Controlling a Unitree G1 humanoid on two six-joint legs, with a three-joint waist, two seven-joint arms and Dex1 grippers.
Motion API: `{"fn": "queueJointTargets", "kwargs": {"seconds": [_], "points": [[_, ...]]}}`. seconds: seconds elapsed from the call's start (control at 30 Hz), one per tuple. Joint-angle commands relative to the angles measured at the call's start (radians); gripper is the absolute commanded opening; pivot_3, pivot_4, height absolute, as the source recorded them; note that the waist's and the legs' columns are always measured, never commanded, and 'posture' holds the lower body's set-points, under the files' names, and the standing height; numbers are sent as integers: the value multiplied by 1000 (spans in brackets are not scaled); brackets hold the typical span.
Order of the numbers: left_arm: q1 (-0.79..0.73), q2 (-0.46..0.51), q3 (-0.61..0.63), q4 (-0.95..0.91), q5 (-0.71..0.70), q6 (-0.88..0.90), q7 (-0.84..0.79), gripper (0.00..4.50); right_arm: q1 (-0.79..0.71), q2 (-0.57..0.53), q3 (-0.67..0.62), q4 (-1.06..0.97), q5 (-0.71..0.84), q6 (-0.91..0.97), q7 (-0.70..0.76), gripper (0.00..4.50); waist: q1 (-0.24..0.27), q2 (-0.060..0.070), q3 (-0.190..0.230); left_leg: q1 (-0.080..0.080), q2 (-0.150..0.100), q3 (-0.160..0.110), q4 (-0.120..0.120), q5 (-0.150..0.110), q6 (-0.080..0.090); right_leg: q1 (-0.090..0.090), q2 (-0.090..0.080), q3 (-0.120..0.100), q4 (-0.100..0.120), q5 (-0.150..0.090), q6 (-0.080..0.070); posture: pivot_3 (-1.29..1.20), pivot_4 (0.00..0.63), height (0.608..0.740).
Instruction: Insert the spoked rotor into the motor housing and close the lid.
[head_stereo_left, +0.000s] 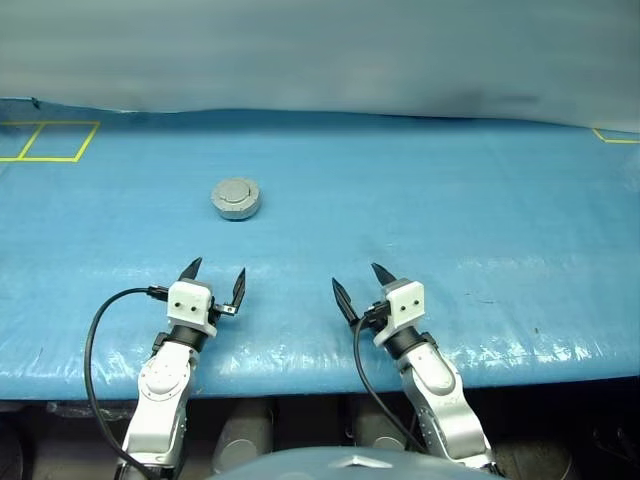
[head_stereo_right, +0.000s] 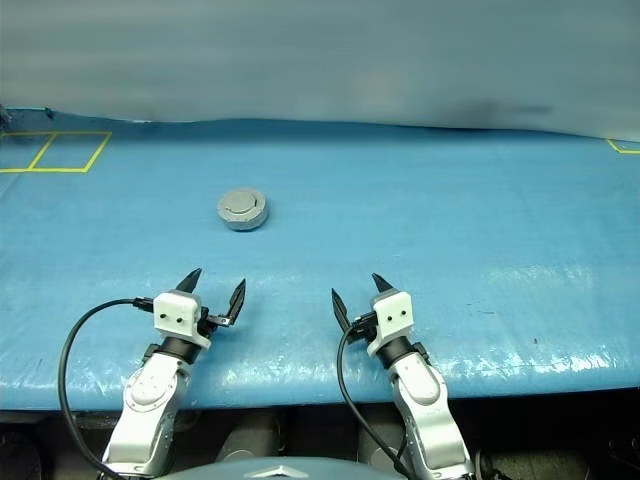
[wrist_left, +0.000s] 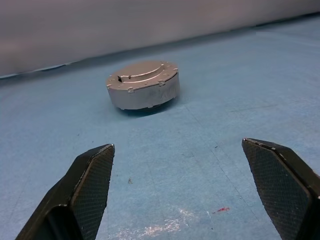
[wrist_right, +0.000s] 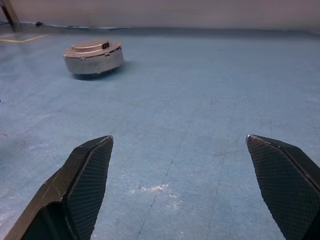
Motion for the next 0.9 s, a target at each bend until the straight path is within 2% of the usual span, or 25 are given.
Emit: {"fn": "queueJointTargets", "kwargs": {"seconds": [0.03, 0.9], "points": [[-10, -9, 21, -3, -3, -44, 11, 4465, -2, 8, 1, -15, 7, -27, 3, 4500, 0, 0, 0, 0, 0, 0, 0, 0, 0, 0, 0, 0, 0, 0, 0, 0, 150, 740], [-45, -10, 26, 11, 23, -20, 15, 4465, -41, 7, -14, 24, 7, -43, 16, 4500, -1, 0, 0, 1, 0, 0, 2, 0, 0, 1, 0, 0, 3, 0, 0, 0, 150, 740]]}}
